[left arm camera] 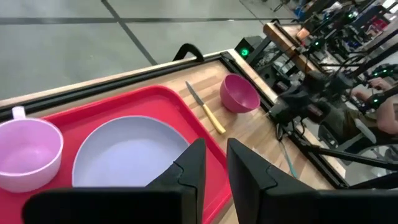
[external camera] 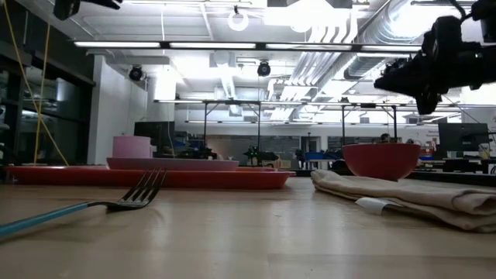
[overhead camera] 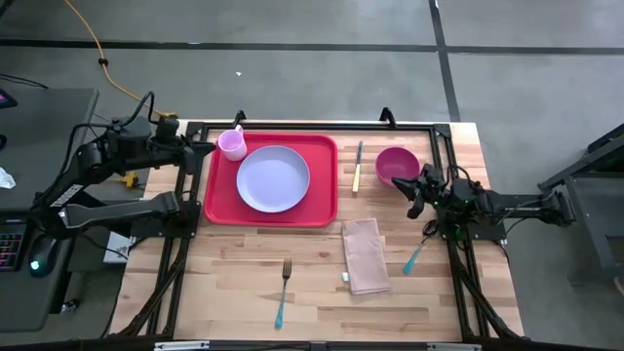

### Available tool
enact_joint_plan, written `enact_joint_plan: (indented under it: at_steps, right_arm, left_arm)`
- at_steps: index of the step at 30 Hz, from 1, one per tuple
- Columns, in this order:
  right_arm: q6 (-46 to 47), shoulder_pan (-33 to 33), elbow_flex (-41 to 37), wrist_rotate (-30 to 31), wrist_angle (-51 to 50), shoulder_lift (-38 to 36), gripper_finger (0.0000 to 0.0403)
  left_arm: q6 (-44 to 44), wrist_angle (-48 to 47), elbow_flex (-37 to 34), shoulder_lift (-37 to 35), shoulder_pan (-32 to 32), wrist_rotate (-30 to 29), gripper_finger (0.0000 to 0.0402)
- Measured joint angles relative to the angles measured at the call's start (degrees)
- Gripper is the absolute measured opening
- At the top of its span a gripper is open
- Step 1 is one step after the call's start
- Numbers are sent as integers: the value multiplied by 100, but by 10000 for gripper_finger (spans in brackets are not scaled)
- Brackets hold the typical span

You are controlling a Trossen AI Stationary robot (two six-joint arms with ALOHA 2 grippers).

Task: Set up tray
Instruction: Put the pink bowl on the purple plate

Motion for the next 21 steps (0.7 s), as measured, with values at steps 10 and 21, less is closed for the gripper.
enact_joint_plan:
  at_steps: [10,21]
  right_arm:
    - [-245,-2,295,422,-144,2,0]
    - [-567,-2,760,828,-401,0,0]
  left_arm:
    - [-48,689,-898,-437,0,171,94]
    - [-200,869,-1390,-922,0,178,94]
